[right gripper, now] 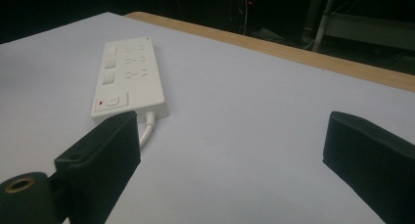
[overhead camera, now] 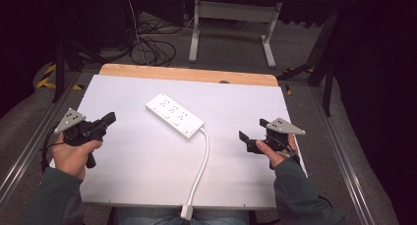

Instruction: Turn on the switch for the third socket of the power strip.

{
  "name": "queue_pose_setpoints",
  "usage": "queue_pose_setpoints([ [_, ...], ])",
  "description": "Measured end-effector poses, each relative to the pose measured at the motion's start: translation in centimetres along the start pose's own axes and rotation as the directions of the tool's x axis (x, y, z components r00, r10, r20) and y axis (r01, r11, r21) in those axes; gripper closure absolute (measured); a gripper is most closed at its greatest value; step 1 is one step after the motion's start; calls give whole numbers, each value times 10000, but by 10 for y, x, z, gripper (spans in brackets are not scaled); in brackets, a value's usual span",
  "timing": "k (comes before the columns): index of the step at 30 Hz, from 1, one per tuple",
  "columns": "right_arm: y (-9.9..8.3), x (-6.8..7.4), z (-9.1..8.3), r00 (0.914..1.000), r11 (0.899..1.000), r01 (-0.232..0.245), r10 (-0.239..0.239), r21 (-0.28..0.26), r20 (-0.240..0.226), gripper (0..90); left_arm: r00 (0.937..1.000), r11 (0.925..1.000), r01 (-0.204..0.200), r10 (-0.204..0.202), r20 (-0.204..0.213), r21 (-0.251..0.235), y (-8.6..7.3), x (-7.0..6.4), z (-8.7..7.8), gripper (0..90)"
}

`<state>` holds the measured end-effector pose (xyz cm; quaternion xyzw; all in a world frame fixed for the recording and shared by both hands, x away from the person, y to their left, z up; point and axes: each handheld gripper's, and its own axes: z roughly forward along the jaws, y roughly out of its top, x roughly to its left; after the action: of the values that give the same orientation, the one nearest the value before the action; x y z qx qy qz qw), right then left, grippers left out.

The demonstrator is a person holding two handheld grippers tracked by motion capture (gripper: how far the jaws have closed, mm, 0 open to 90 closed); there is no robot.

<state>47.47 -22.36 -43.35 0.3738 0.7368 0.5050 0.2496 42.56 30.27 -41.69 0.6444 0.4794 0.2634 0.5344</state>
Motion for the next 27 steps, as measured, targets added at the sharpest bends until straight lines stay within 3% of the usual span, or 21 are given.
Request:
queue_pose_setpoints([
  [10, 1, 1, -1, 9999, 9999, 116, -116, 4, 64, 74, 9998, 9998, 2, -6, -182, -182, 0, 1, -4, 900],
  [18, 1, 1, -1, 9999, 9999, 118, -118, -3, 55, 74, 9992, 9979, 96, -120, -378, -642, -2, 3, -14, 896],
  [27, 1, 2, -1, 9999, 9999, 118, -118, -3, 65, 74, 9982, 9955, 25, -82, -598, -948, -5, 1, -26, 844],
])
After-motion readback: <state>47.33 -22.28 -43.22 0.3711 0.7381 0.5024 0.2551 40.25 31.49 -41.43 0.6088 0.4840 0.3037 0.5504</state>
